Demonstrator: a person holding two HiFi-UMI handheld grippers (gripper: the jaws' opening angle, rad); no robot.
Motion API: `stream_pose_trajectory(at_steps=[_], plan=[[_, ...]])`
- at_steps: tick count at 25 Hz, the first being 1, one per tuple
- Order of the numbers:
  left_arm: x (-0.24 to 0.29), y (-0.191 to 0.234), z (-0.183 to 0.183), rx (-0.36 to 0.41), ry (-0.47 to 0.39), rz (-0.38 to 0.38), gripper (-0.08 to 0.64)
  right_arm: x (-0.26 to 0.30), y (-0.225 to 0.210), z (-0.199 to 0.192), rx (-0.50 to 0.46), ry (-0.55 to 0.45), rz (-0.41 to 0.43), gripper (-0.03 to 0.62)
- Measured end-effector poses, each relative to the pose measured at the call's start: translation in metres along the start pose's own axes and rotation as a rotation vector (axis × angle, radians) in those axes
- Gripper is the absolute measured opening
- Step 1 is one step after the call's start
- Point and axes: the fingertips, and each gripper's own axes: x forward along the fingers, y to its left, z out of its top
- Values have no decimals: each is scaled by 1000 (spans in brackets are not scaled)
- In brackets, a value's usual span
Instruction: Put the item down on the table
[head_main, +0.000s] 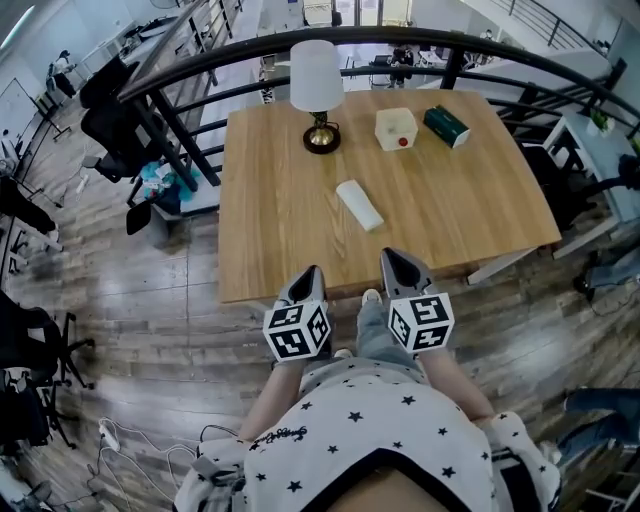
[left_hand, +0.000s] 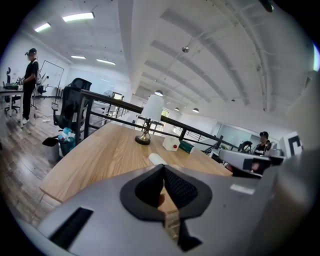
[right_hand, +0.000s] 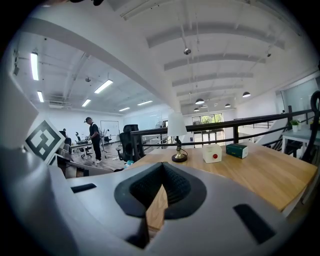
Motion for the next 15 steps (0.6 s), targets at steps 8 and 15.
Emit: stream_pose_trajectory(at_steps=[8,15], plan=[[3,-1,-2,-8,6,-6,12,3,1,5,1,-11,5,-6],[5,-2,-5,-9,15,-7,12,3,-2,4,11,-12,-1,-6]])
